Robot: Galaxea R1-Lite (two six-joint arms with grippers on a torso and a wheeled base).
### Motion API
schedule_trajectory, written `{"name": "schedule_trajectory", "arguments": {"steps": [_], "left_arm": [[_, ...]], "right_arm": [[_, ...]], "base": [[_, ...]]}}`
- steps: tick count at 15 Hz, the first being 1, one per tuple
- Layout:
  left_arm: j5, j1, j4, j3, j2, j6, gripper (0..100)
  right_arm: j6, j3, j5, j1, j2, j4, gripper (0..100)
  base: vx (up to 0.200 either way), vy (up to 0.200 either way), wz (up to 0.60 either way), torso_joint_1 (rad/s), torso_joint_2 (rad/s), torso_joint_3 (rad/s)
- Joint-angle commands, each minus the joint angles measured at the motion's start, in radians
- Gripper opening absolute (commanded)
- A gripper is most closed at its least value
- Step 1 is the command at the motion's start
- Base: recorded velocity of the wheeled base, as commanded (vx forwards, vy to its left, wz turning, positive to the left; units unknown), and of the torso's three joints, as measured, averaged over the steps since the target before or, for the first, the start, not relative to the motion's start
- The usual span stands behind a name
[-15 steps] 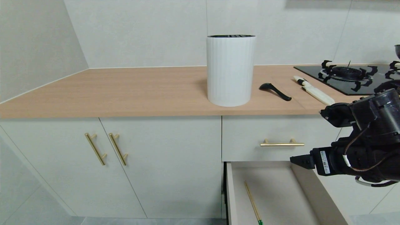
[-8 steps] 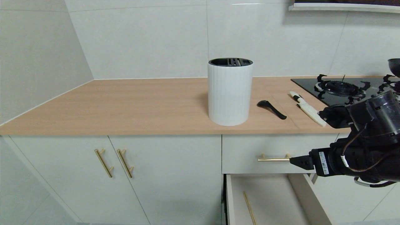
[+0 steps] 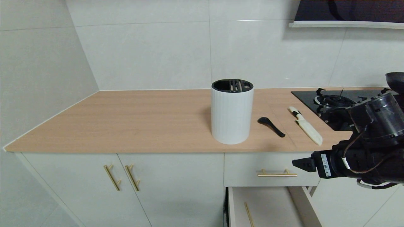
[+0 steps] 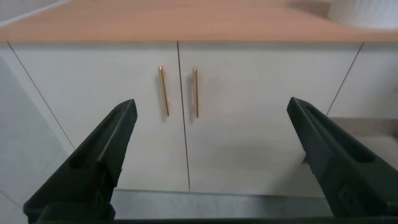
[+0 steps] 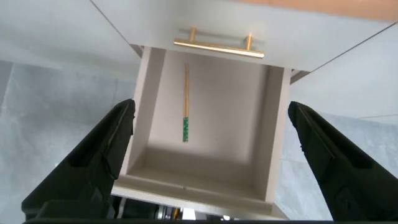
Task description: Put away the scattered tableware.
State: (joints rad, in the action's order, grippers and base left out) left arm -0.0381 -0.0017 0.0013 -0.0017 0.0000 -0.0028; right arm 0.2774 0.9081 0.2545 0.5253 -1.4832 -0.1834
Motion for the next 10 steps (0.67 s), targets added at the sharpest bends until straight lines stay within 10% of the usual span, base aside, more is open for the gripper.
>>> {"name": "schedule_trajectory", "arguments": {"steps": [1, 10], "left_arm": [[0.000, 0.000, 0.000, 0.000, 0.002, 0.000, 100], [0.000, 0.000, 0.000, 0.000, 0.002, 0.000, 100]], "right_arm": [[0.000, -0.002, 0.000, 0.001, -0.011, -0.001, 100], [-0.075, 0.008, -0.040, -0.090, -0.037, 0.236, 100]], "base": [[0.000, 0.000, 0.00, 0.080, -0.17, -0.095], [0.000, 0.000, 0.00, 0.007, -0.02, -0.008]]}}
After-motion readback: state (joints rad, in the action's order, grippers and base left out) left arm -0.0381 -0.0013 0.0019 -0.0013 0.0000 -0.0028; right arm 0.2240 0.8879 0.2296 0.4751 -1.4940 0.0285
